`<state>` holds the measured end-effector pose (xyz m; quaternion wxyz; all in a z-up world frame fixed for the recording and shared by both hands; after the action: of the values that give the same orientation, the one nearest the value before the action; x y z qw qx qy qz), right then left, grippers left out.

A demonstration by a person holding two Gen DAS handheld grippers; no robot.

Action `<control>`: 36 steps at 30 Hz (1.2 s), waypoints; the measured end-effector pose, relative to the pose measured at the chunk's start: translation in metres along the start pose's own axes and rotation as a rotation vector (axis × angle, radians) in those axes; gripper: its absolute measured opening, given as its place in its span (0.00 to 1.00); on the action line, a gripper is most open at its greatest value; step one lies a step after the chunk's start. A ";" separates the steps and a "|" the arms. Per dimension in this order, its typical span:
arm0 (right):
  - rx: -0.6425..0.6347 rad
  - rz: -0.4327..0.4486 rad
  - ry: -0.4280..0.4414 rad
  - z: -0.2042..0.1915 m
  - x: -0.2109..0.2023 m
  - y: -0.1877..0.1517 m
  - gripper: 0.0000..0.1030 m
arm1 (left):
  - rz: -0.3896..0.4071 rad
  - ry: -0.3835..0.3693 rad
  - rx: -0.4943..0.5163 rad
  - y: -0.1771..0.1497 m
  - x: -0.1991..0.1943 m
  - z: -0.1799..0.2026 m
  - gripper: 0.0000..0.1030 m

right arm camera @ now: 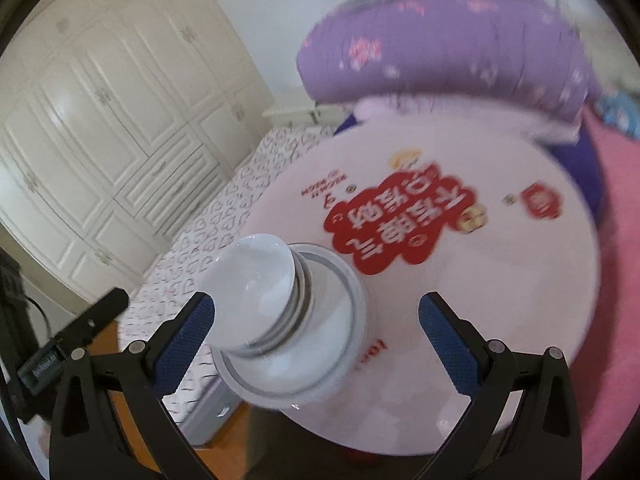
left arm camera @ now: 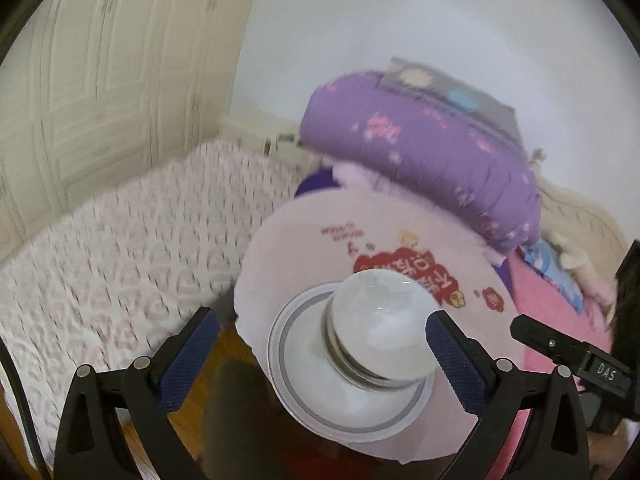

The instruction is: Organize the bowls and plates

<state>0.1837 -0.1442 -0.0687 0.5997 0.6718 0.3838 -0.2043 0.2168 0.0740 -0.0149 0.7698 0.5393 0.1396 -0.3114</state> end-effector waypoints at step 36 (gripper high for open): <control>-0.054 0.518 -0.273 -0.009 -0.171 -0.077 1.00 | 0.352 0.060 0.267 -0.170 -0.203 0.100 0.99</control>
<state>0.0173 -0.1825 0.0090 0.6957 0.6975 0.1204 -0.1225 -0.0581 0.0114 0.0087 0.7297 0.6614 0.0238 -0.1717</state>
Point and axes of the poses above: each gripper's, at about its wrist camera, not at the fingertips, and x roughly the way its jaws point, z to its right, y to its top, the point moved 6 cm from there along x, roughly the way its jaws point, and after that the axes turned 14 degrees about -y, right-handed, at the moved point
